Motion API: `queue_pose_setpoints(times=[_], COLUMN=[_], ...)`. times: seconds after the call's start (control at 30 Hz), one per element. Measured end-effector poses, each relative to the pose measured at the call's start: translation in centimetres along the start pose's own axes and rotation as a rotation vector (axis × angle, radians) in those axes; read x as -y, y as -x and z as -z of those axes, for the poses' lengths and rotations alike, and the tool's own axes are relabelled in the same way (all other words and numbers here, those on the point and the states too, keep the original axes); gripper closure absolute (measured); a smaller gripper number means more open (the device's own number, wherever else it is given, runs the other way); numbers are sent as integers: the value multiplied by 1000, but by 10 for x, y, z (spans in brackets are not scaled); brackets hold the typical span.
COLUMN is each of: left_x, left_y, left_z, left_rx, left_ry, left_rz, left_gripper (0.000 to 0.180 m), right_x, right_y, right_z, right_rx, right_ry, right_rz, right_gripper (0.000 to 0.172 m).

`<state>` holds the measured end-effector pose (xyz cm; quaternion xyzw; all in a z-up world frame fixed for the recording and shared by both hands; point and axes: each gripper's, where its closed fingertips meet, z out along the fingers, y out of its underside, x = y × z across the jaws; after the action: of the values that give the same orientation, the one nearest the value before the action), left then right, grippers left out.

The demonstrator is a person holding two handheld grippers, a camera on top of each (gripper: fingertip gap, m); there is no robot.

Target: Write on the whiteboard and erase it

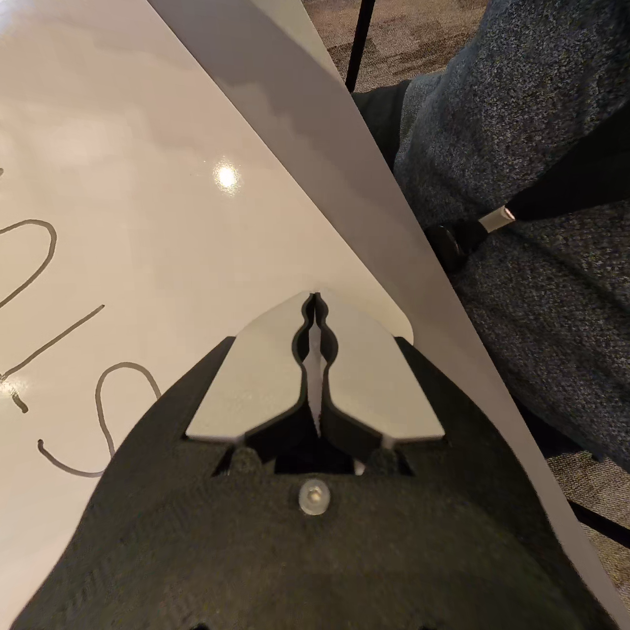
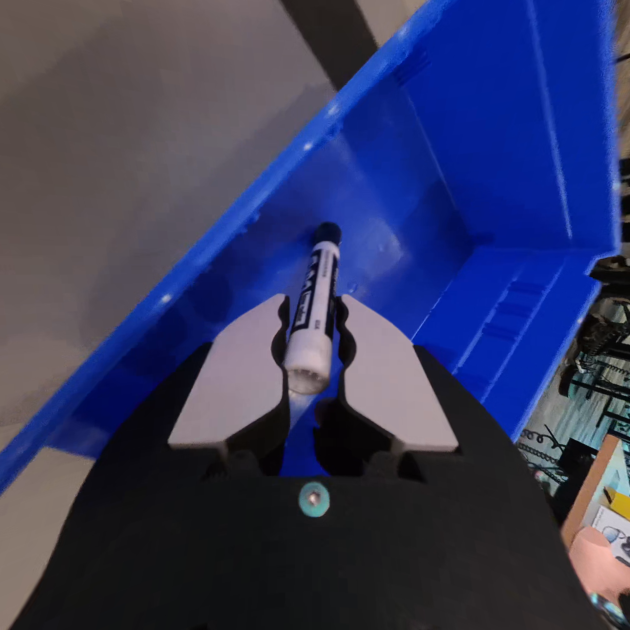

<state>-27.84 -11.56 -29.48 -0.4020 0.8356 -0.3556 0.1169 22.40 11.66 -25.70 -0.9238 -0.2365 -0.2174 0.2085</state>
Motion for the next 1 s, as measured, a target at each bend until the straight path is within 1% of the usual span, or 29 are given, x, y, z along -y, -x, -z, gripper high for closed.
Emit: queue_pose_setpoints(times=[0.1,0.2,0.3,0.4,0.43,0.5,0.6,0.67,0.73,0.8,0.83,0.9,1.0], left_x=[0,0,0,0,0,0,0,0,0,0,1,1,3], left_y=[-2,-2,-2,-2,-2,-2,-3,-3,-3,-3,-4,-5,-7], left_z=[-1,-1,-1,-1,-1,-1,-1,-1,-1,-2,-2,-3,-5], left_rx=[-6,-4,-5,2,4,6,1,3,11,17,18,24,44], left_ry=[1,2,3,7,10,14,18,21,25,30,31,32,35], left_rz=[-2,-3,0,-7,-9,-15,-16,-16,-21,-29,-34,-52,-90], left_gripper=[180,180,180,180,180,180,180,180,180,180,179,179,178], right_x=[-10,-16,-20,-19,-15,-10,-5,-4,-3,3,5,5,4], right_y=[7,2,-5,-8,1,35,101,139,160,180,187,192,199], right_z=[4,18,47,93,109,134,154,154,149,142,138,125,108], right_rx=[33,14,-35,-103,-96,-27,100,184,205,248,272,285,328], right_ry=[50,54,28,-41,-78,-120,-145,-128,-117,-142,-148,-110,-80], right_rz=[23,25,13,-7,9,85,288,373,447,506,523,549,583], right_gripper=[125,116,117,126,127,126,122,118,114,111,110,104,102])
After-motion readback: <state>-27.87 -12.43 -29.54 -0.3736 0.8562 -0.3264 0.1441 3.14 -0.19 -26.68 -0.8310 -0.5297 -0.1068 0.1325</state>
